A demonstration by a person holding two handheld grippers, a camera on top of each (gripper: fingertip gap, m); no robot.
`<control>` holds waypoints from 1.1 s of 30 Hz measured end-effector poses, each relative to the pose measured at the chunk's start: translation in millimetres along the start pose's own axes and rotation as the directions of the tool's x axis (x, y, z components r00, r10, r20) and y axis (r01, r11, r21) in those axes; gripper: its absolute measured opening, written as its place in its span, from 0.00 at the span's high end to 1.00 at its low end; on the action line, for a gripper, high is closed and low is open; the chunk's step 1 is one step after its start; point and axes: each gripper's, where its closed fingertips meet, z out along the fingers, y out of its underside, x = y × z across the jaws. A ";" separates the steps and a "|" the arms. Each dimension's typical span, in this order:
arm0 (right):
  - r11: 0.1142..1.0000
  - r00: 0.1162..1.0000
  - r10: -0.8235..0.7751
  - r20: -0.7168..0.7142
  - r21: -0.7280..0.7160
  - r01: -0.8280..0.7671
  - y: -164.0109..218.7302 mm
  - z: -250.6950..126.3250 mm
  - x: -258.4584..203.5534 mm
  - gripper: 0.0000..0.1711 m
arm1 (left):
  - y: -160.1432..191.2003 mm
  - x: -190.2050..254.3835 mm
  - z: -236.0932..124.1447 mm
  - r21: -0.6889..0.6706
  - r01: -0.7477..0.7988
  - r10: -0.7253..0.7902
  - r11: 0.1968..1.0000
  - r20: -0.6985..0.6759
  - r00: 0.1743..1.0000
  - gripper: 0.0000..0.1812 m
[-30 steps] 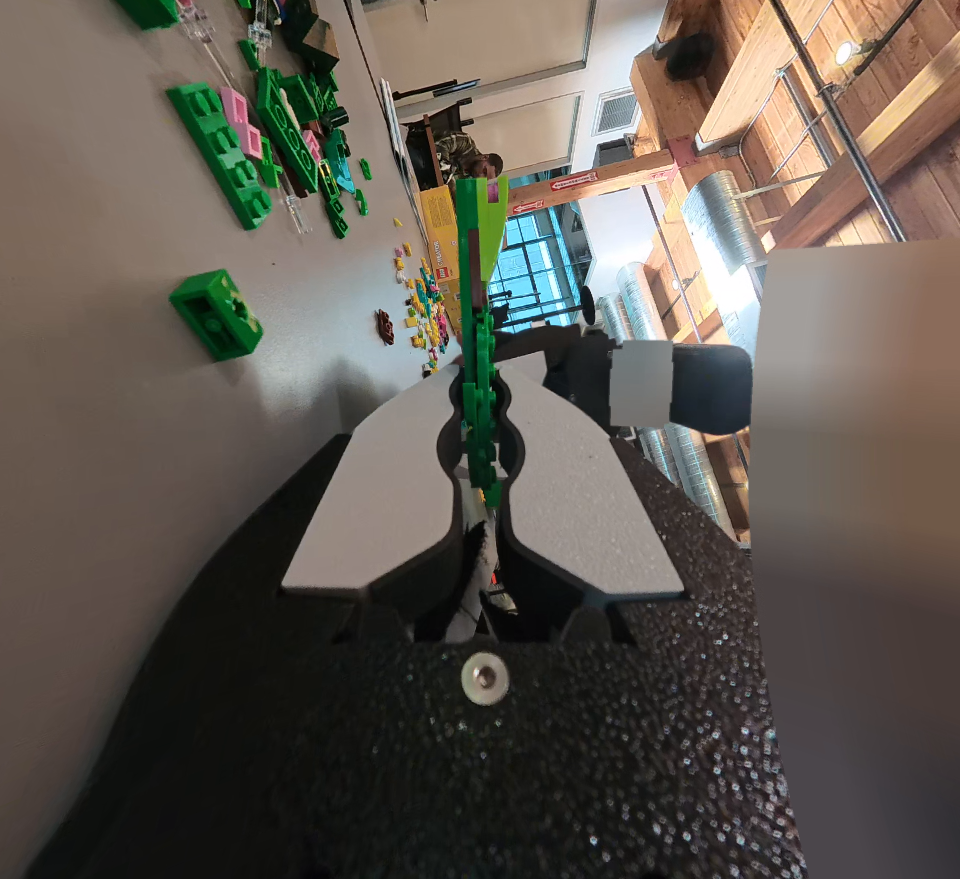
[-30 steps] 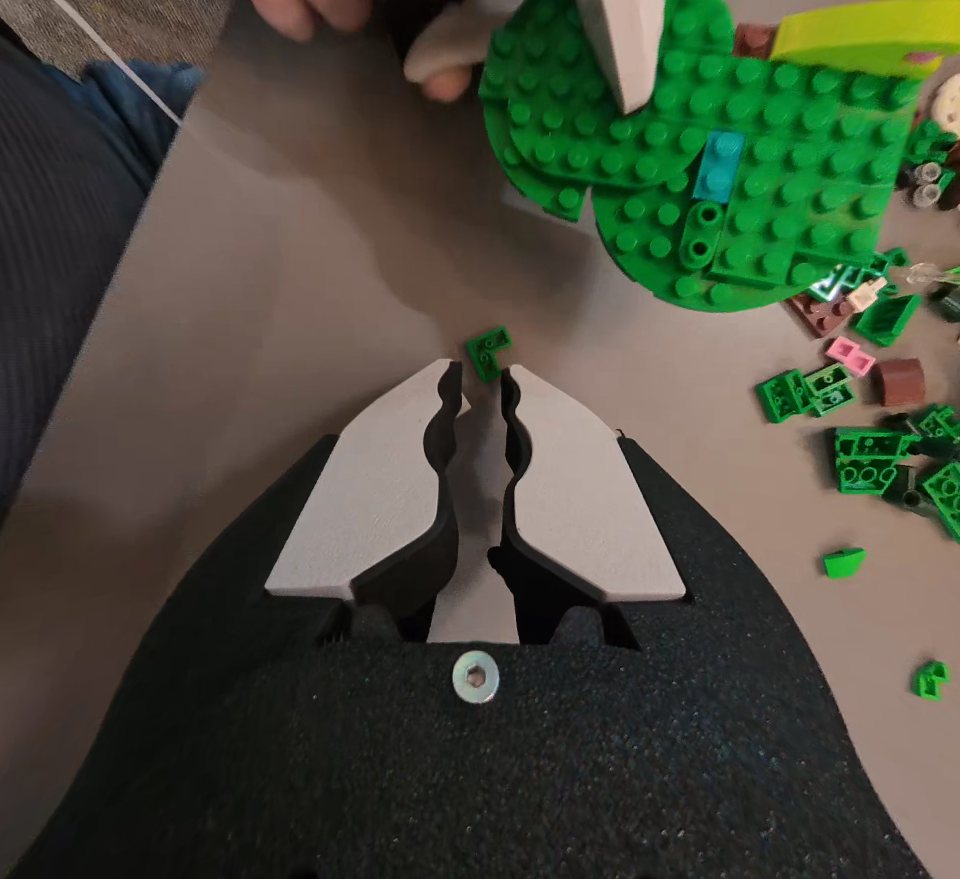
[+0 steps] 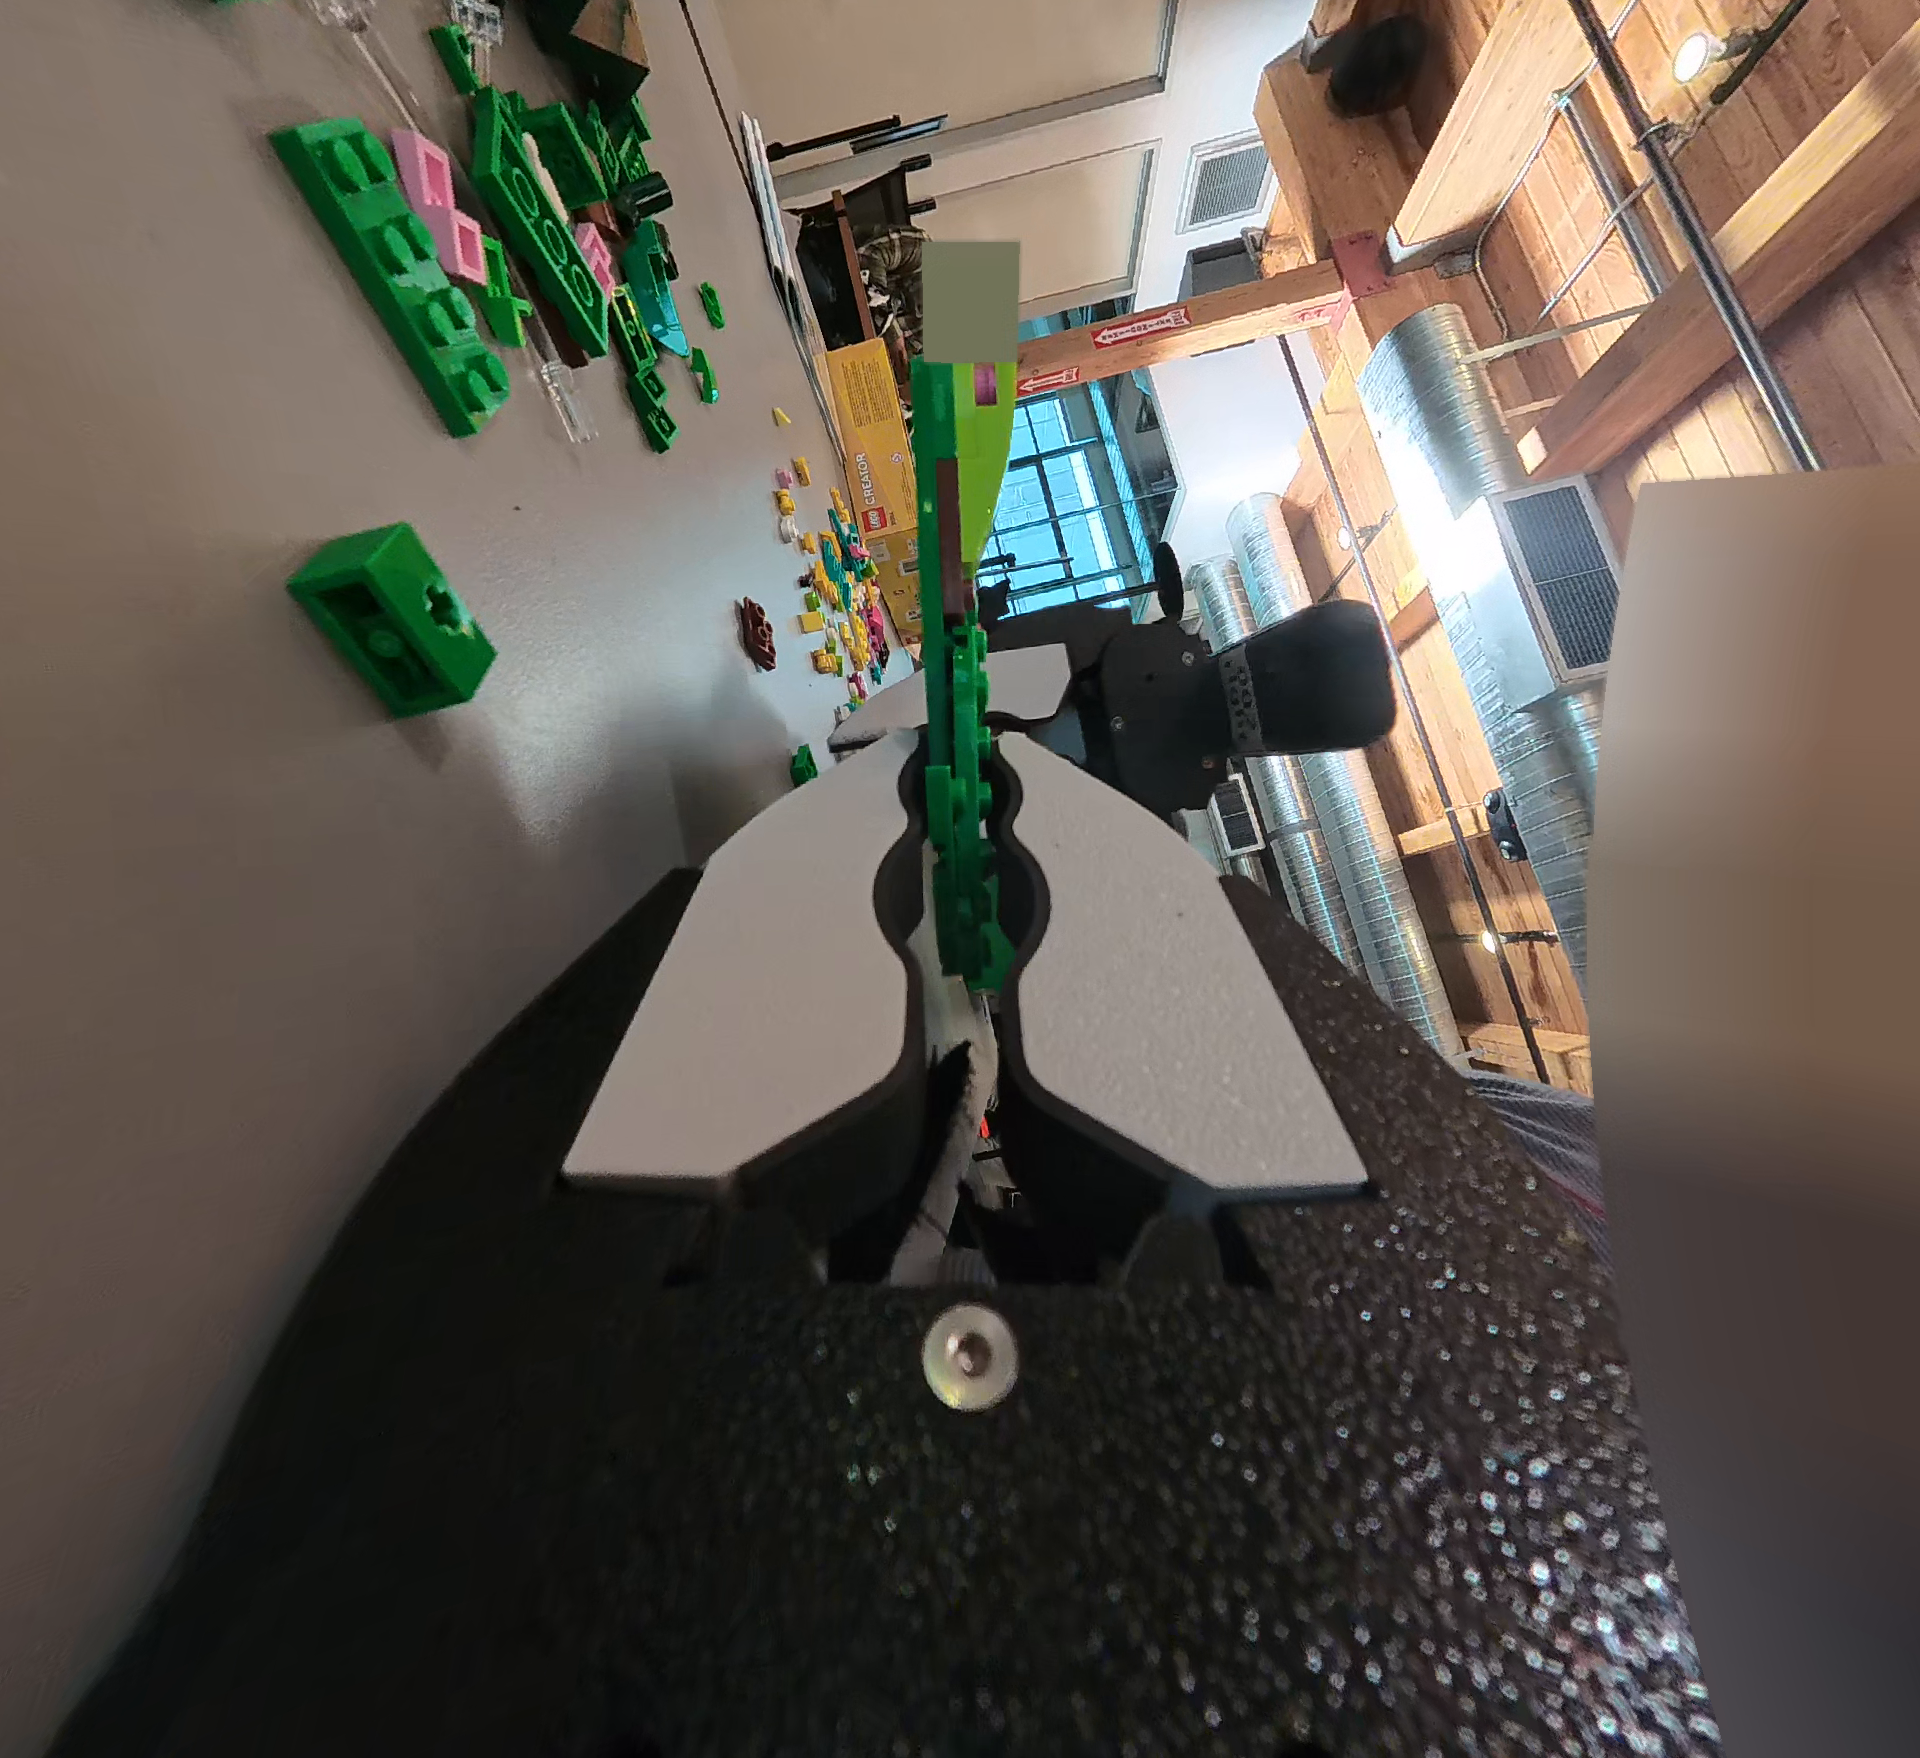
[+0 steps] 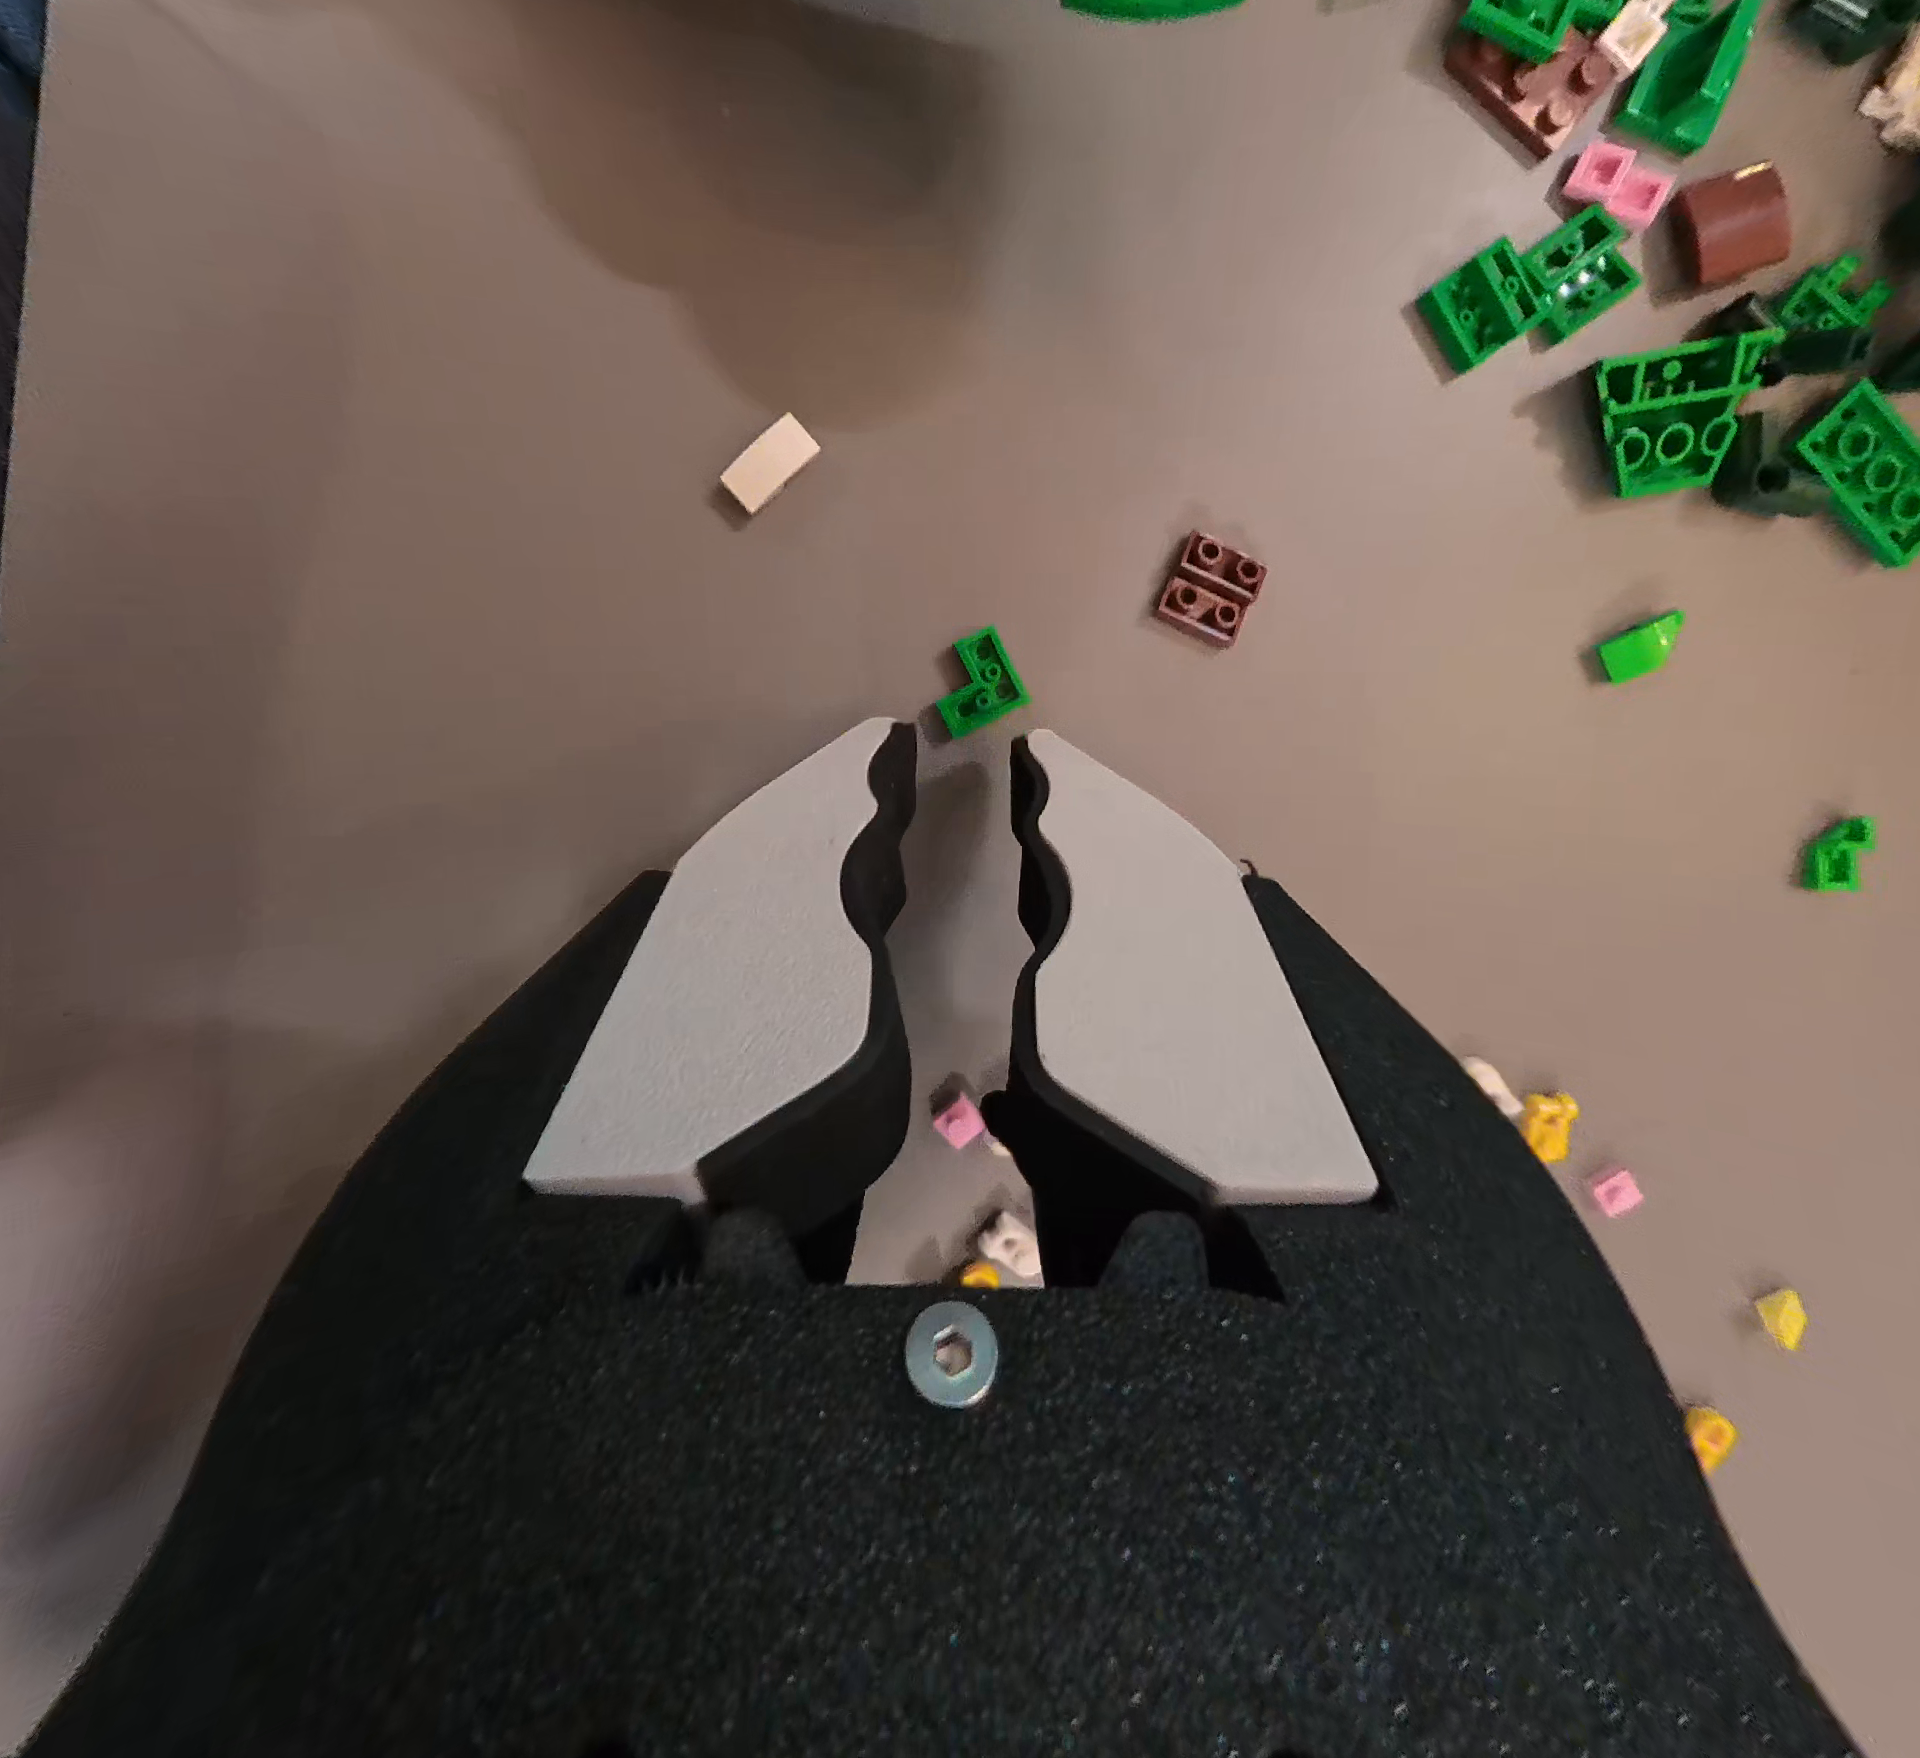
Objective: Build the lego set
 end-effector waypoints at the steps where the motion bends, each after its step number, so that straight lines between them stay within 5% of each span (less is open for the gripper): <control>1: 1.000 1.000 0.005 -0.002 0.002 -0.005 1.8 0.1 0.2 0.90 | 0.0 0.1 0.0 -0.001 0.000 0.000 1.000 -0.001 1.000 0.96; 11: 0.981 0.980 0.192 -0.056 0.016 -0.191 1.1 9.4 3.3 0.90 | 1.1 0.0 0.8 -0.007 -0.002 0.002 1.000 0.002 1.000 0.96; 16: 0.989 0.985 0.150 -0.088 0.023 -0.149 -1.1 11.0 2.3 1.00 | 2.3 -0.8 1.6 -0.014 -0.009 0.009 1.000 0.011 1.000 0.96; 22: 0.990 0.985 0.139 -0.103 0.044 -0.135 -5.6 11.6 3.9 0.98 | 2.7 -0.7 1.9 -0.015 -0.012 0.012 1.000 0.012 1.000 0.96; 28: 0.895 0.902 0.430 -0.038 0.152 -0.420 -10.4 9.8 7.8 0.88 | 3.6 -0.5 2.4 -0.021 -0.013 0.013 1.000 0.012 1.000 0.95; 33: 0.877 0.879 0.468 -0.095 0.174 -0.448 -11.5 13.2 7.1 0.89 | 4.4 -0.7 3.0 -0.028 -0.011 0.012 1.000 0.012 1.000 0.96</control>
